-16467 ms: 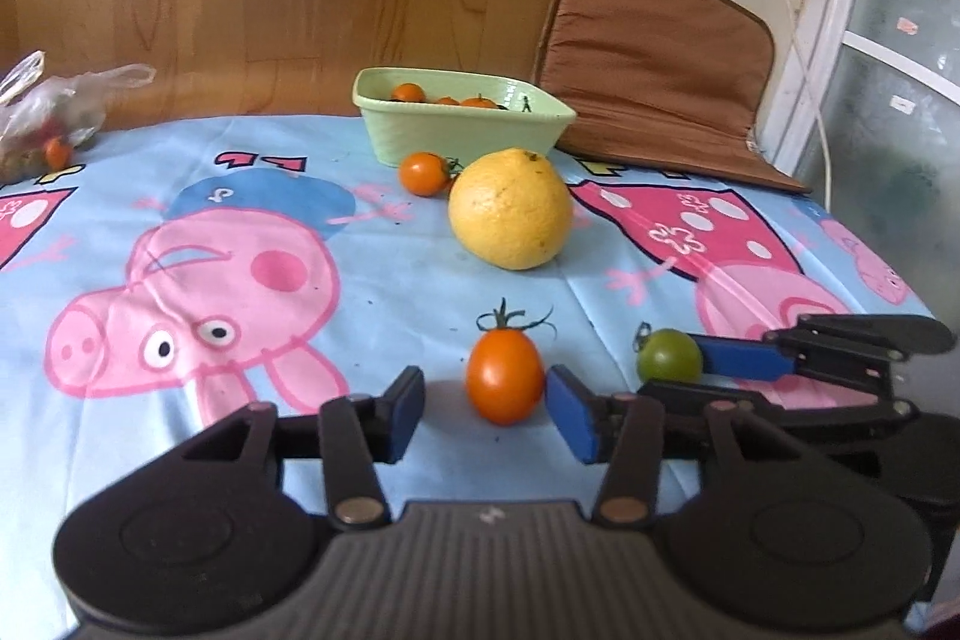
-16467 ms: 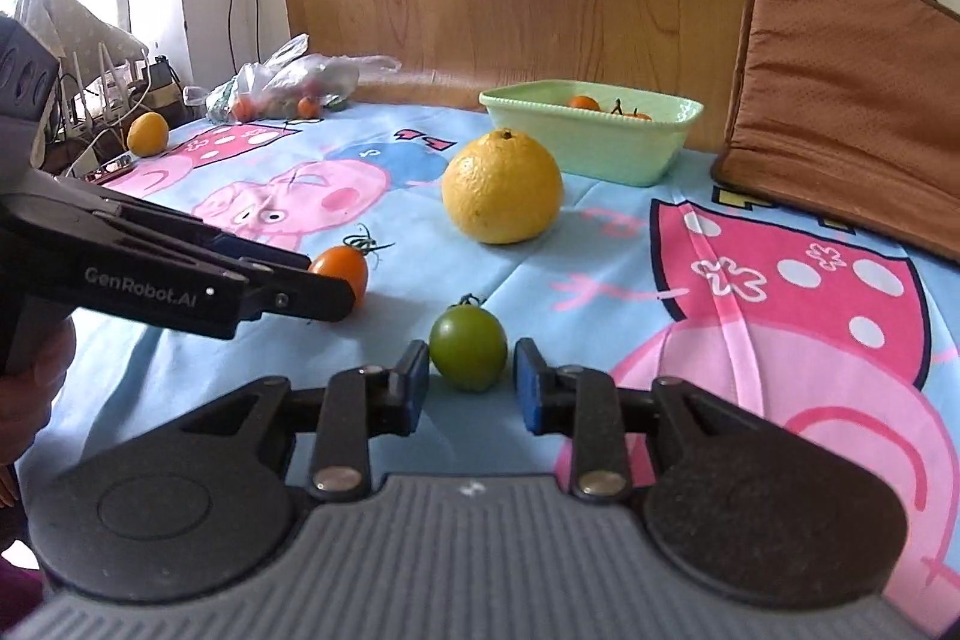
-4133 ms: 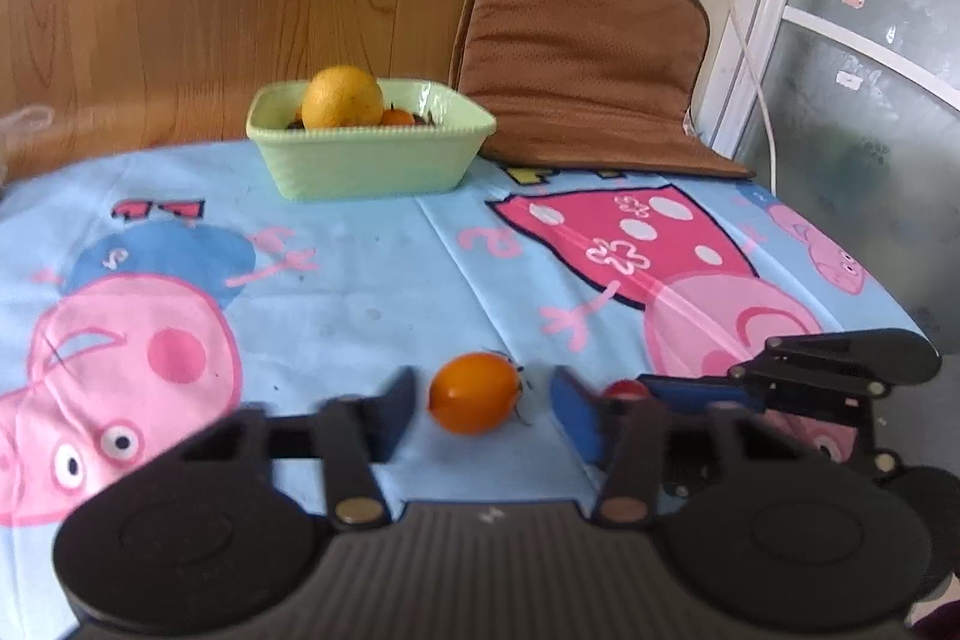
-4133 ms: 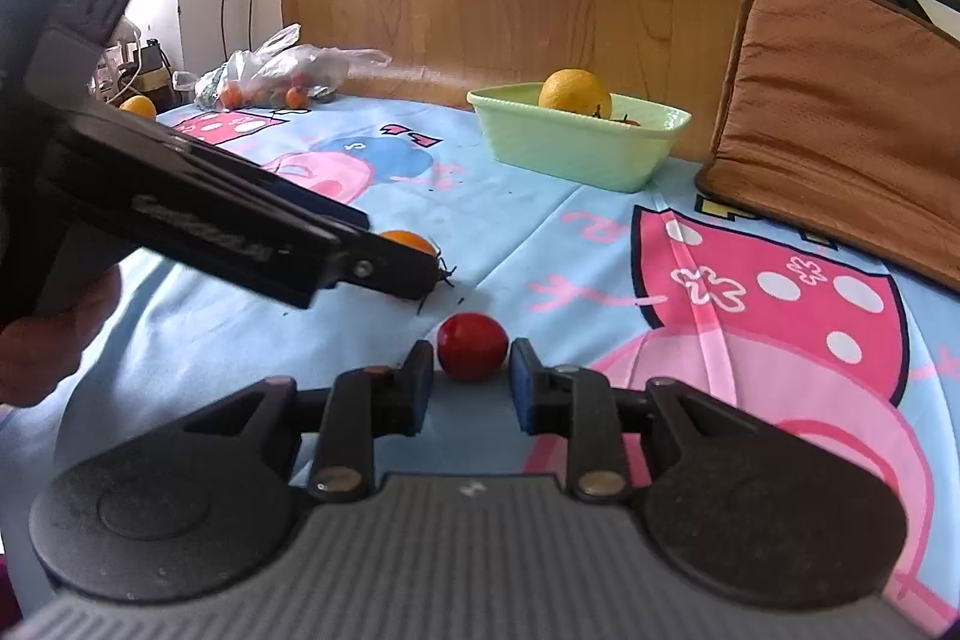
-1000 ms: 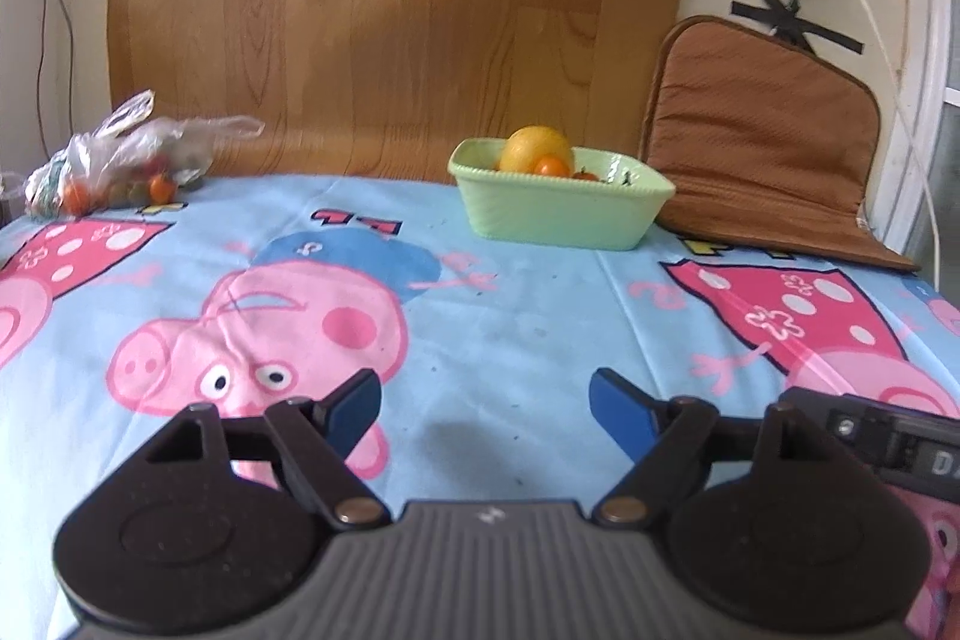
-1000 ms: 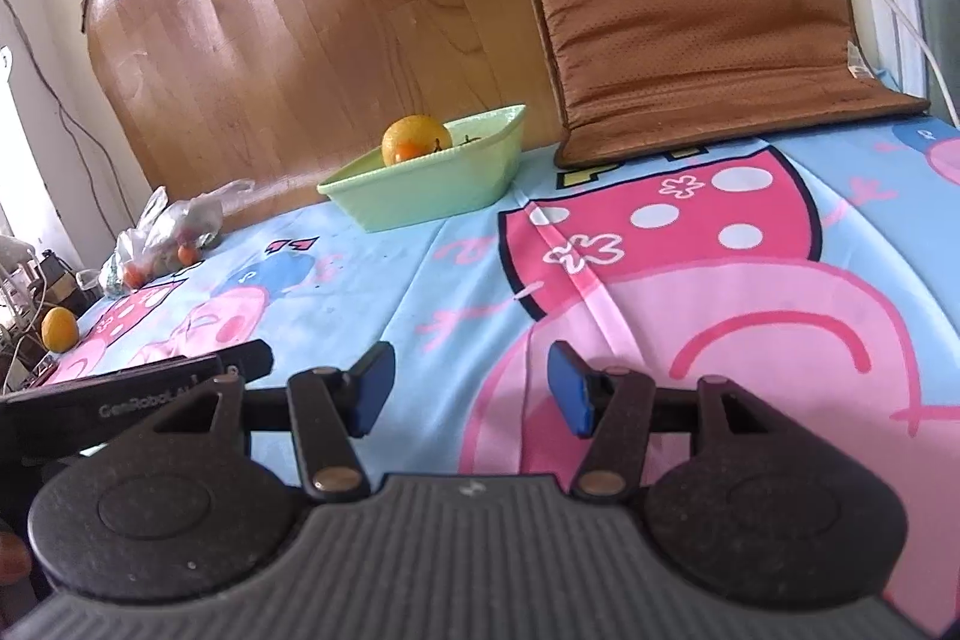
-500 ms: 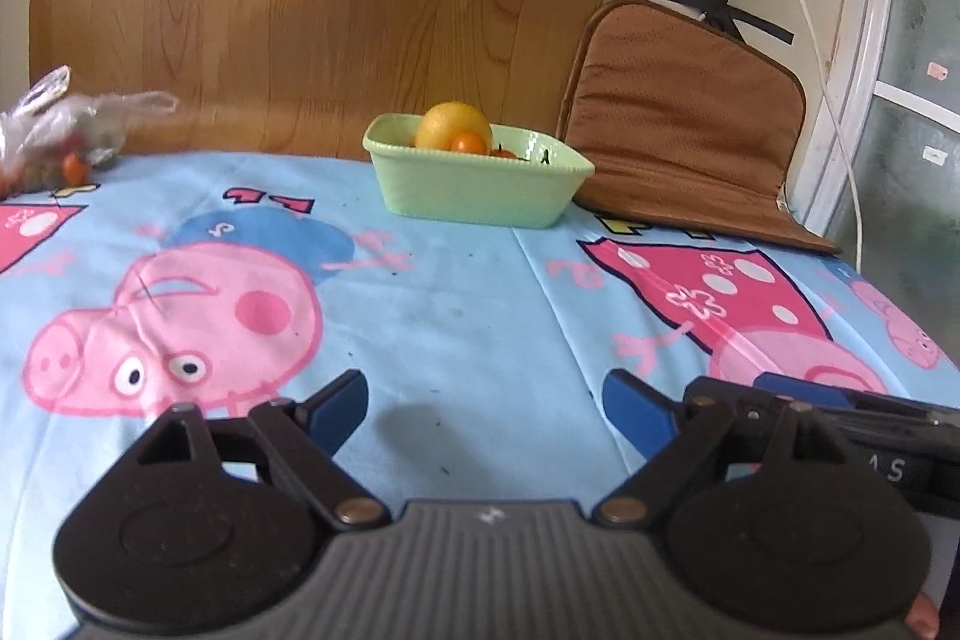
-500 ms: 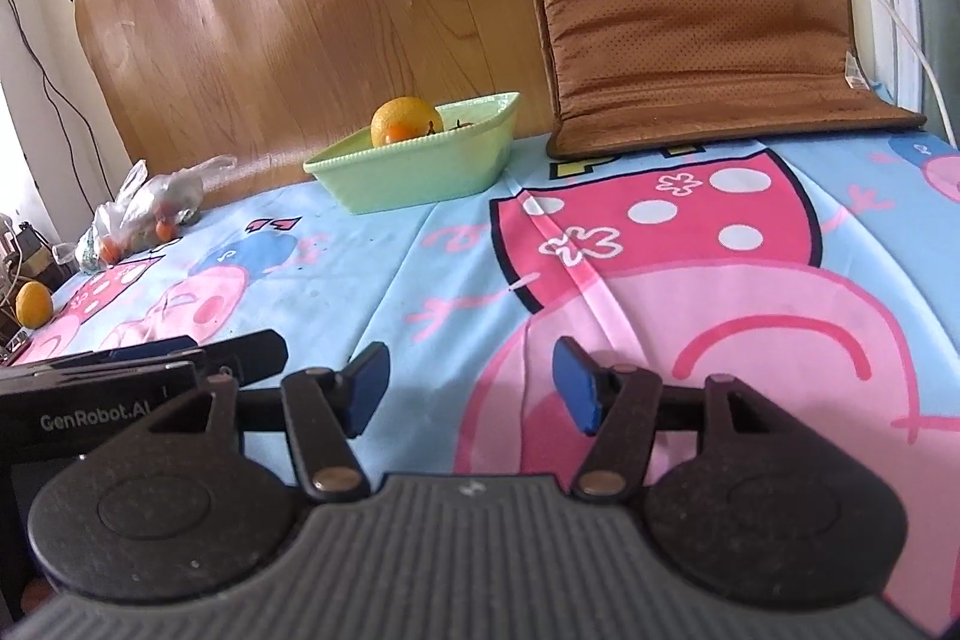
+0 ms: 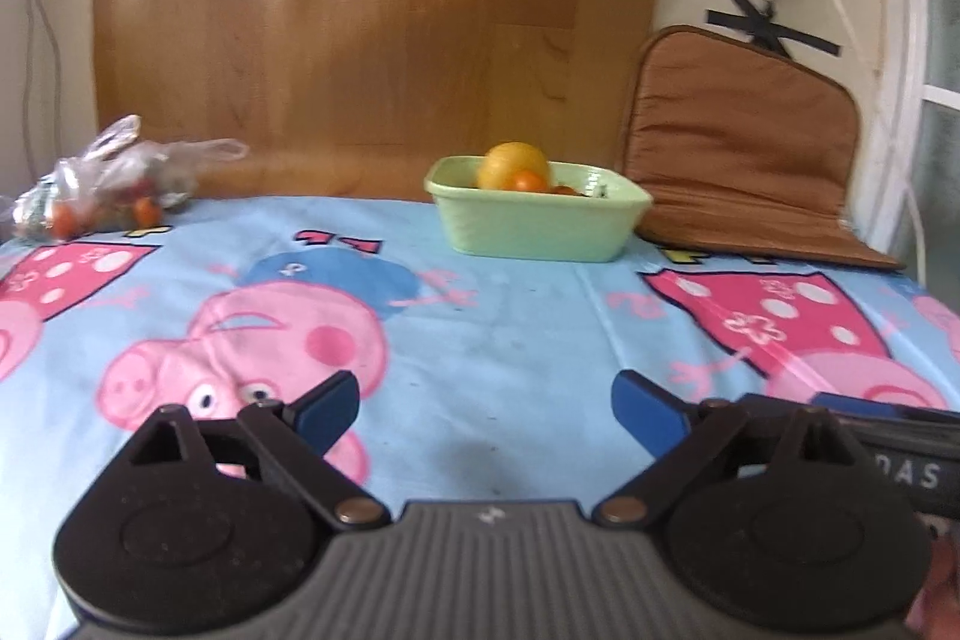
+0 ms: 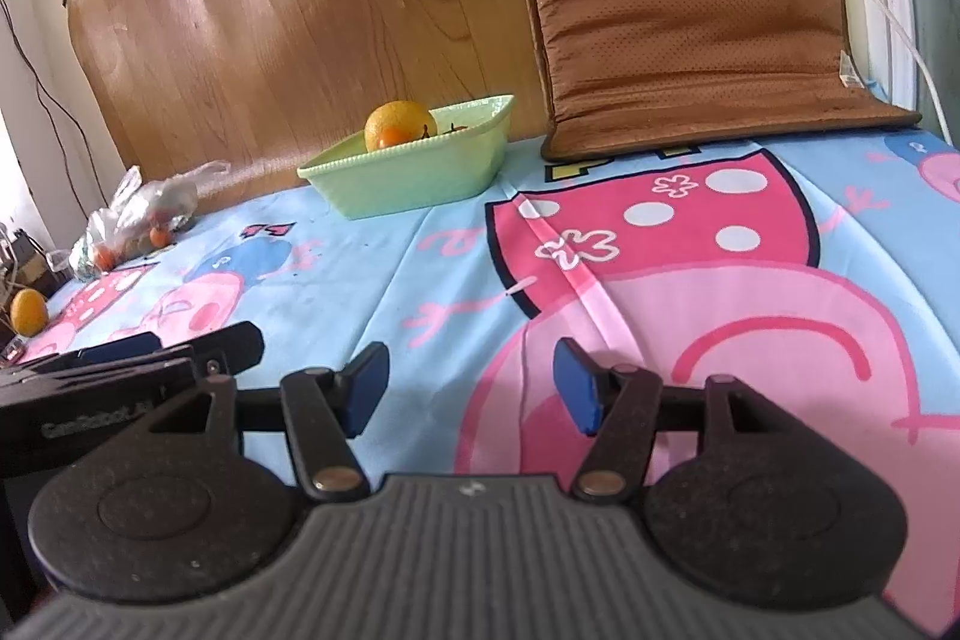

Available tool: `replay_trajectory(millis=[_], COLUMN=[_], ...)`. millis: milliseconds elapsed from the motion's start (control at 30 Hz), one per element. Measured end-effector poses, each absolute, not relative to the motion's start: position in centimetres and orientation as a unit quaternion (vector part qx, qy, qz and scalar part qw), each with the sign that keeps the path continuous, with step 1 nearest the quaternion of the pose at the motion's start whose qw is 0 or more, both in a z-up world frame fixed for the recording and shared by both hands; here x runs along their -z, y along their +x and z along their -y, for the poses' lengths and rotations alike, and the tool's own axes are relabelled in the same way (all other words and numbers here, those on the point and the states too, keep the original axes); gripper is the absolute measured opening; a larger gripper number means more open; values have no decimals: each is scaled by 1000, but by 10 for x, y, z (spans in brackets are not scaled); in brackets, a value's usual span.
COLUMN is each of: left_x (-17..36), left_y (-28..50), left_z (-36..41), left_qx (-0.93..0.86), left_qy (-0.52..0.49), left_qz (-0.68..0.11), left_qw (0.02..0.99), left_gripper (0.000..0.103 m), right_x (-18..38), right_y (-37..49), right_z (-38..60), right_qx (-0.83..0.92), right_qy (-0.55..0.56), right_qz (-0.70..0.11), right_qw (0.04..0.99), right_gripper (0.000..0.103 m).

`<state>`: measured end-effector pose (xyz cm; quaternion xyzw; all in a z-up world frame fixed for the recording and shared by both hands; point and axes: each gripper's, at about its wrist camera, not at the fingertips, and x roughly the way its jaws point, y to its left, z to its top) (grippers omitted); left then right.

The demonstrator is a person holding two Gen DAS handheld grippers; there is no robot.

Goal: Organize fruits

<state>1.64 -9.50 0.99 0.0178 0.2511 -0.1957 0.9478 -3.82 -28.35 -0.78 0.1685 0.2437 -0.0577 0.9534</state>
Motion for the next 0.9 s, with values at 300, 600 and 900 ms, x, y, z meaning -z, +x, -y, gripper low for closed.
replay_trajectory(millis=[300, 600, 900], left_x=[-6, -1, -2], left_y=[30, 33, 33], left_z=[91, 103, 107], left_qx=[140, 92, 57], left_qy=[19, 57, 69], left_qz=[-292, -315, -311], left_qw=[946, 943, 946], left_gripper=[94, 93, 94], right_x=[5, 0, 1], right_y=[-54, -65, -62], right_z=[289, 291, 303], right_qx=[37, -47, -97], right_qy=[197, 208, 244], right_qz=[-202, -163, -178], right_qw=[959, 963, 948], right_gripper=[71, 73, 74])
